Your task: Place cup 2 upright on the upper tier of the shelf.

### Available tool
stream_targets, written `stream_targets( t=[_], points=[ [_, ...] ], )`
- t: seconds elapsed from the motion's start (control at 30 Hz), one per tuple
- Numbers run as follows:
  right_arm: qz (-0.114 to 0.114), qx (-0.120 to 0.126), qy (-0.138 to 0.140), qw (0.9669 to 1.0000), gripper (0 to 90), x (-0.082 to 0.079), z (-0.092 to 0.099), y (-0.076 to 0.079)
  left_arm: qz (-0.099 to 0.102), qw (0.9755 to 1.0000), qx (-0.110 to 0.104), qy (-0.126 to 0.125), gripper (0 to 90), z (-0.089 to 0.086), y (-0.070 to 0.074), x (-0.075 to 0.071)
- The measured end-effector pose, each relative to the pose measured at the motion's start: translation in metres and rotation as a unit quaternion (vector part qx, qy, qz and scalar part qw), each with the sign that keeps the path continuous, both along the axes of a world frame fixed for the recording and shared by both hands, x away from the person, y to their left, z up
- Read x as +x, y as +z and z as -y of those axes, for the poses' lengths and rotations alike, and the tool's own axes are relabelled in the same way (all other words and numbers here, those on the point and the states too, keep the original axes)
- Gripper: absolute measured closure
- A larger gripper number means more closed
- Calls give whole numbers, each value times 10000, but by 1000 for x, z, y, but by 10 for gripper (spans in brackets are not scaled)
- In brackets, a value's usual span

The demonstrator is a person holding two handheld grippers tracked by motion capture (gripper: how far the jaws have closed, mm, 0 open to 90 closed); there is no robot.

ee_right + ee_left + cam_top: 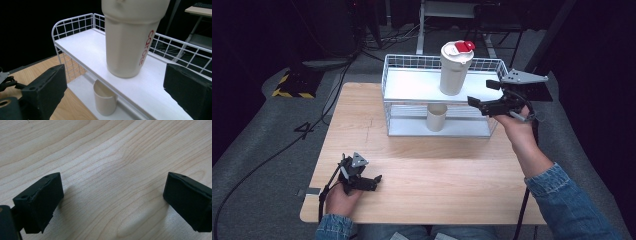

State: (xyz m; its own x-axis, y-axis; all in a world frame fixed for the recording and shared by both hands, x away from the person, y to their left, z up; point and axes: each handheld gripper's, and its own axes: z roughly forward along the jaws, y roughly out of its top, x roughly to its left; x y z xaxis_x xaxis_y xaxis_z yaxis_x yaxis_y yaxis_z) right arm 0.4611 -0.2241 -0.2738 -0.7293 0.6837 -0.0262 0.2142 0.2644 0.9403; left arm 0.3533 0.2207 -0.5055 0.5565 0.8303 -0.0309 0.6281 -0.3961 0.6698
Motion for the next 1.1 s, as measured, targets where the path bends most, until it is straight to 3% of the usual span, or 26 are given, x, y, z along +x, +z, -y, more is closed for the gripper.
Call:
stream_targets(
  t=[0.5, 0.6, 1.1],
  points=[
    [-236, -255, -1, 9994, 54, -41, 42, -22, -6, 10000, -7, -11, 34, 0, 0, 1],
    [-270, -190, -7, 9995, 58, -48, 49, -26, 2, 10000, -8, -5, 33, 0, 0, 1],
    [-330, -282, -40, 9990, 76, -79, 64, -61, 6, 10000, -25, 8, 33, 1, 0, 1]
  ],
)
